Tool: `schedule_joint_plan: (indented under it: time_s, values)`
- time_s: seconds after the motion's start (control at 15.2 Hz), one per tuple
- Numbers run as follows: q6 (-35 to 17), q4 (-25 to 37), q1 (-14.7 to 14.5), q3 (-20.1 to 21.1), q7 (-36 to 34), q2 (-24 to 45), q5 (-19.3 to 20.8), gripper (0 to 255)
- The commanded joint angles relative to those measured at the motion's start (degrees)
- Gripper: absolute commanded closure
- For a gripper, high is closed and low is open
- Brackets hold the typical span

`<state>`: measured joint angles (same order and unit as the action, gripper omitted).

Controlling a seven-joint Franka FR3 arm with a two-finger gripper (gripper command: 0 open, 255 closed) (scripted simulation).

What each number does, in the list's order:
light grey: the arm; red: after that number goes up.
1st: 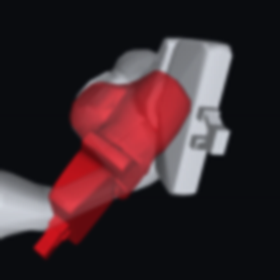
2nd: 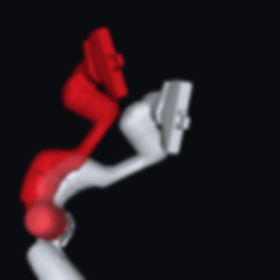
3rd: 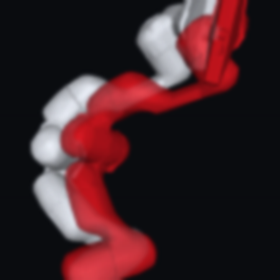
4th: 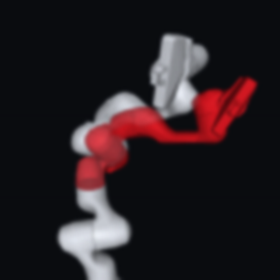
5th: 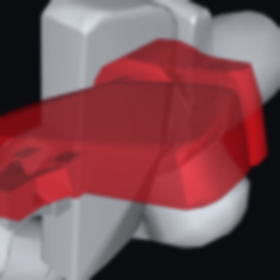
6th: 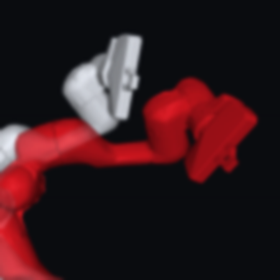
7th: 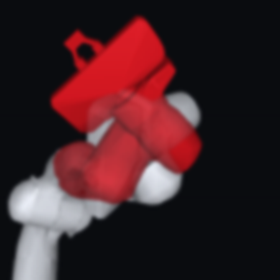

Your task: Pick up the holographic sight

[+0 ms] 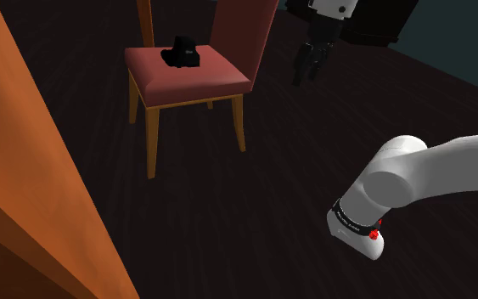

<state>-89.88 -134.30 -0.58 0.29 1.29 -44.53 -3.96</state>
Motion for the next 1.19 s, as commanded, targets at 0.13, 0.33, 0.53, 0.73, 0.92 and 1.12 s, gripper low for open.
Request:
schedule_joint_plan:
  time_s: [0.13, 0.33, 0.53, 0.73, 0.92, 1.12]
  values:
    - [-0.78, 3.45, -0.54, 1.21, -1.14, 4.19, -0.82, 0]
    - [-1.5, 9.09, -1.2, 2.94, -2.82, 10.47, -1.75, 0]
    - [-1.69, 15.3, -1.71, 4.59, -4.53, 16.77, -2.3, 0]
    - [-1.33, 22.13, -2.24, 6.12, -6.34, 23.15, -2.44, 0]
    - [-0.4, 29.71, -2.6, 7.76, -8.19, 29.7, -2.25, 0]
    - [1.18, 38.23, -3.2, 9.25, -10.2, 36.57, -1.6, 0]
